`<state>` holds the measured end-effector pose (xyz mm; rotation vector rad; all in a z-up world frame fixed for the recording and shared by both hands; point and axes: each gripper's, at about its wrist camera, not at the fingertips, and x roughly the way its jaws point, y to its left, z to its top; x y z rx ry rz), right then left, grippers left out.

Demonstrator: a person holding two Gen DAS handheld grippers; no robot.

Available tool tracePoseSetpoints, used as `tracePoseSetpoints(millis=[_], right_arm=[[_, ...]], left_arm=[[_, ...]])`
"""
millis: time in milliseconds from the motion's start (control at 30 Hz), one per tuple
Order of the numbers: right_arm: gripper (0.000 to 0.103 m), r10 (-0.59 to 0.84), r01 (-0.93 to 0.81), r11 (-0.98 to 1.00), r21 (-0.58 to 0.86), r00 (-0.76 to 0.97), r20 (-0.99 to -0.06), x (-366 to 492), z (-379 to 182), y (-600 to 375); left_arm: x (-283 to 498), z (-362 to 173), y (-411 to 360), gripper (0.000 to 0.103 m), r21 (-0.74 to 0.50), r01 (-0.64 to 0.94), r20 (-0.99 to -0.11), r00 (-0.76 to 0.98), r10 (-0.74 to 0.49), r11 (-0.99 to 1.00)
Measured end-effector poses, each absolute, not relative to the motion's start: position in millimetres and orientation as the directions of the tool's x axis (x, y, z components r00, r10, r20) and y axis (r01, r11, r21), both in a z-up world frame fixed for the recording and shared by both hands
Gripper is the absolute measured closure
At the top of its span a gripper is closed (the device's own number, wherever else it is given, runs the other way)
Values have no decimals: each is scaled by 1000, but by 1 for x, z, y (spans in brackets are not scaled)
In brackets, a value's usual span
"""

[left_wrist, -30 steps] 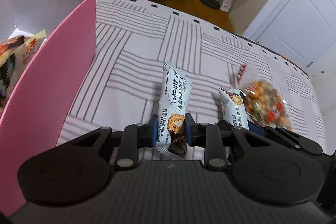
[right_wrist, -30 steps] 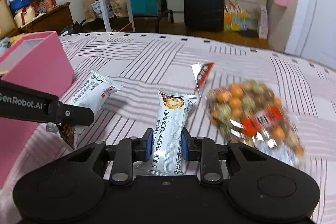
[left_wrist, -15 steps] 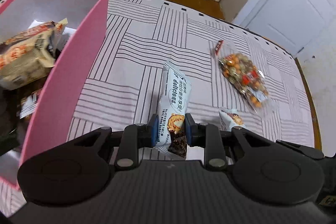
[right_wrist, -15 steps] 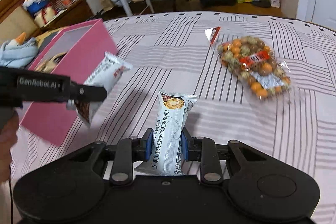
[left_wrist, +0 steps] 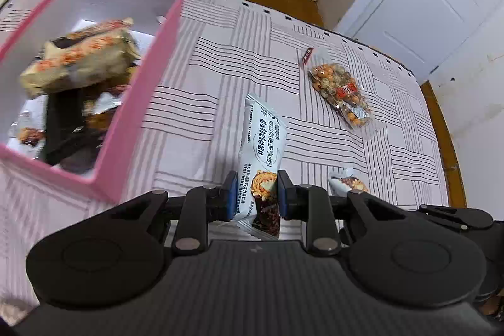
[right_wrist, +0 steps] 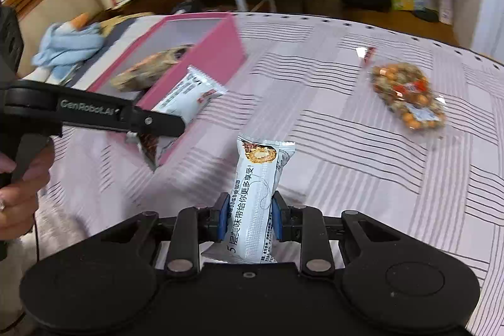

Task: Organize snacks
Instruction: 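Lift the wafer bar with the left tool and carry it over the box, then lower the wafer bar into the pink box and open the left tool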

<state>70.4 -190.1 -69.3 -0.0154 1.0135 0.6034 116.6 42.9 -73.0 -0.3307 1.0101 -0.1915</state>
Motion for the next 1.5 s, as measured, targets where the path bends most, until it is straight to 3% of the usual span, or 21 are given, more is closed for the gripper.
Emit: tracePoseSetpoints(millis=[367,800,967,1200,1300,1367,1500], right_arm=[[72,564,-611,748,260,377,-735,45,-28,-146],[72,677,-677,682,276,441,-589,96,-28,-58],[72,704,-691,653,310,401,-587,122,-39,-31],[72,692,-763,604,231,358,-627,134,-66,7],[71,697,-801,567,194,341,-630,133,-69,14],[67,694,-811,563,157,362,-622,129,-71,17],[55,697,-820,558,127,380,-608,122,-66,8]], left_arm=[[72,-29,86,79,-362,-9,-747,601,-284,932],[90,-25,160,78,-262,-239,-710,704,-19,935],[108,-34,197,78,-230,-375,-719,687,103,898],[127,-69,222,78,-246,-466,-777,619,115,850],[132,-81,224,75,-271,-475,-793,603,85,838],[130,-83,220,62,-257,-472,-790,605,98,843],[126,-78,212,56,-232,-451,-777,619,115,862]])
